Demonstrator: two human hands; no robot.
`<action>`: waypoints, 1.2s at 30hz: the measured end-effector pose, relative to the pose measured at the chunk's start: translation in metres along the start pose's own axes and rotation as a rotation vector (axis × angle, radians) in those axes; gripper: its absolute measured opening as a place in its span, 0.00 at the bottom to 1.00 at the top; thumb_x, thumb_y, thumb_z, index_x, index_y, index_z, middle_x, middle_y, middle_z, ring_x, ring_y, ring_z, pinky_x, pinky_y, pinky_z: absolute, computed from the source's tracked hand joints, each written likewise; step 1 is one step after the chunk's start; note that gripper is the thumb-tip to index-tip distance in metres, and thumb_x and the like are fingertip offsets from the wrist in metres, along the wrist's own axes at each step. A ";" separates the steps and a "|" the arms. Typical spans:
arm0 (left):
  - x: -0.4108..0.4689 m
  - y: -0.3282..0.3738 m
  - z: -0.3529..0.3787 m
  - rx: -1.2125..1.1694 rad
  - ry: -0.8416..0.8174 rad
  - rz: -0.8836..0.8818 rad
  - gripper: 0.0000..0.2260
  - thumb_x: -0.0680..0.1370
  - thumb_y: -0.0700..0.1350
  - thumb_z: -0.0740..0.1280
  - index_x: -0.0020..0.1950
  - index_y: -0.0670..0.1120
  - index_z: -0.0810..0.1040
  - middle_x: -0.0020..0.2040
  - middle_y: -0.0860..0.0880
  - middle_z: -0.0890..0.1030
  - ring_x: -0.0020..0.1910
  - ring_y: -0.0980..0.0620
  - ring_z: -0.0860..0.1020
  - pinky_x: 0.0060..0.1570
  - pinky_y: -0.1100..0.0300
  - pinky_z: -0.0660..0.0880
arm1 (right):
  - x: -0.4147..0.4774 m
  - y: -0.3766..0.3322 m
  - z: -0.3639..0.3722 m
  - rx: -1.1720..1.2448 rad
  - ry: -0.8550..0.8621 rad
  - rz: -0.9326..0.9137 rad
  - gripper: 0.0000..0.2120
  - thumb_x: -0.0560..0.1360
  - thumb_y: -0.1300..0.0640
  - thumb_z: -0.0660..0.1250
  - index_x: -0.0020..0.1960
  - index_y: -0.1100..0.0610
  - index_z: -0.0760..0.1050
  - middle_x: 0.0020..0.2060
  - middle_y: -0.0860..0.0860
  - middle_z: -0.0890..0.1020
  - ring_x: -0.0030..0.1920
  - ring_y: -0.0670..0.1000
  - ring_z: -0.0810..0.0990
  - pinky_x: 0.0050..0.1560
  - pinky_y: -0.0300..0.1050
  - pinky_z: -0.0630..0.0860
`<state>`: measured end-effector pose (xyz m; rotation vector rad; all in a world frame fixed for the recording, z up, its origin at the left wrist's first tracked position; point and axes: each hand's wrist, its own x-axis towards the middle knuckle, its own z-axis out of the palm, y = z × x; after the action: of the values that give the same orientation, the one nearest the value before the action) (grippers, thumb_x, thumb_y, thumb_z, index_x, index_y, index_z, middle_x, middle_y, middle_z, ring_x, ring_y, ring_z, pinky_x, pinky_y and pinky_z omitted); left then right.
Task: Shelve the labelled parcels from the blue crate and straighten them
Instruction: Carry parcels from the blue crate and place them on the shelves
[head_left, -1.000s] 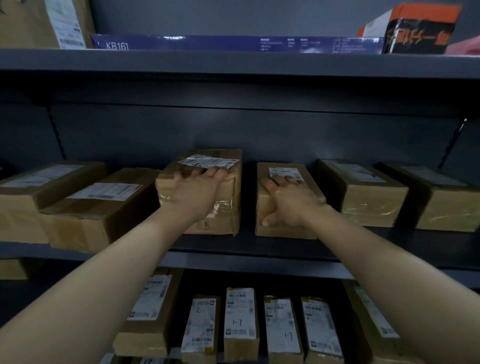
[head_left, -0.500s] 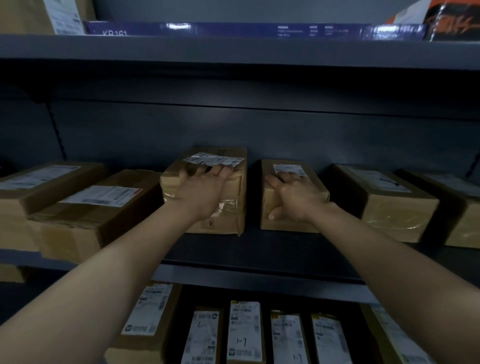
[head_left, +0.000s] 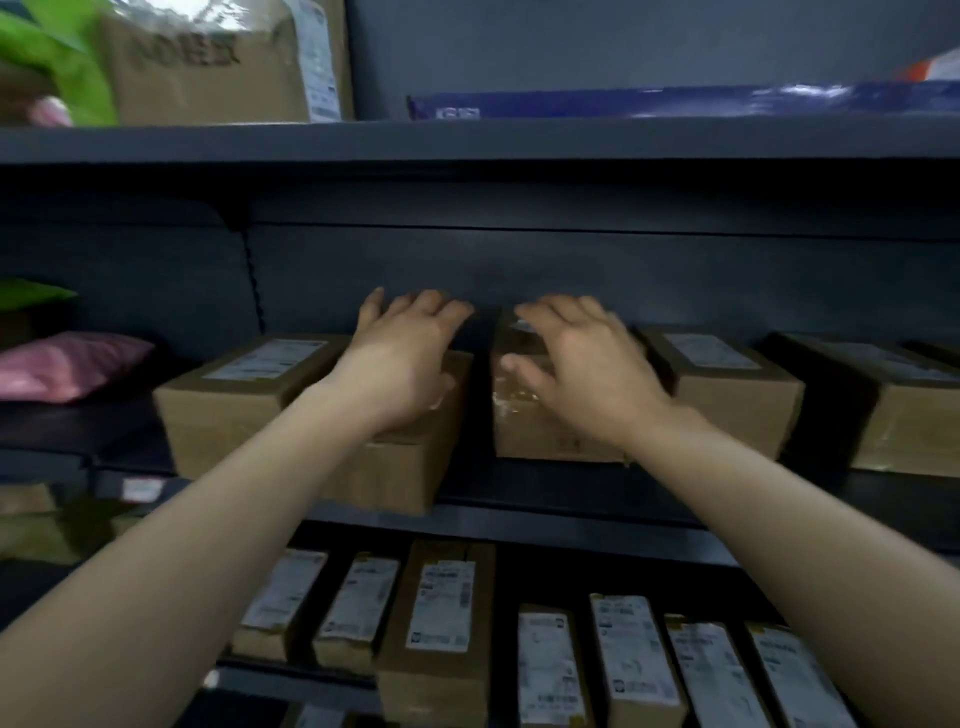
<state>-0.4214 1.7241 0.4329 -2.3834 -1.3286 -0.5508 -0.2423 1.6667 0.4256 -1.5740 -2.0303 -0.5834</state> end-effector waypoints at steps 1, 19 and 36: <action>-0.009 -0.018 -0.003 0.003 -0.007 -0.016 0.30 0.76 0.45 0.66 0.76 0.51 0.58 0.74 0.48 0.63 0.72 0.45 0.61 0.73 0.46 0.47 | 0.002 -0.019 0.007 0.030 -0.030 -0.018 0.29 0.77 0.42 0.62 0.73 0.55 0.65 0.69 0.56 0.70 0.68 0.57 0.65 0.66 0.52 0.64; -0.062 -0.184 0.051 0.024 -0.306 -0.139 0.32 0.74 0.50 0.68 0.75 0.55 0.57 0.71 0.48 0.66 0.71 0.43 0.63 0.68 0.40 0.59 | 0.068 -0.123 0.102 0.029 -0.662 -0.009 0.38 0.74 0.46 0.69 0.78 0.46 0.52 0.76 0.50 0.58 0.74 0.57 0.58 0.72 0.57 0.59; -0.011 -0.238 0.094 0.074 -0.312 -0.234 0.32 0.78 0.43 0.62 0.78 0.55 0.50 0.77 0.49 0.57 0.76 0.44 0.54 0.67 0.32 0.52 | 0.113 -0.111 0.154 0.016 -0.622 -0.025 0.36 0.77 0.47 0.64 0.78 0.45 0.48 0.78 0.47 0.52 0.76 0.55 0.51 0.74 0.57 0.48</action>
<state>-0.6164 1.8789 0.3745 -2.3359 -1.7431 -0.1877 -0.3927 1.8192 0.3723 -1.8859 -2.4796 -0.0758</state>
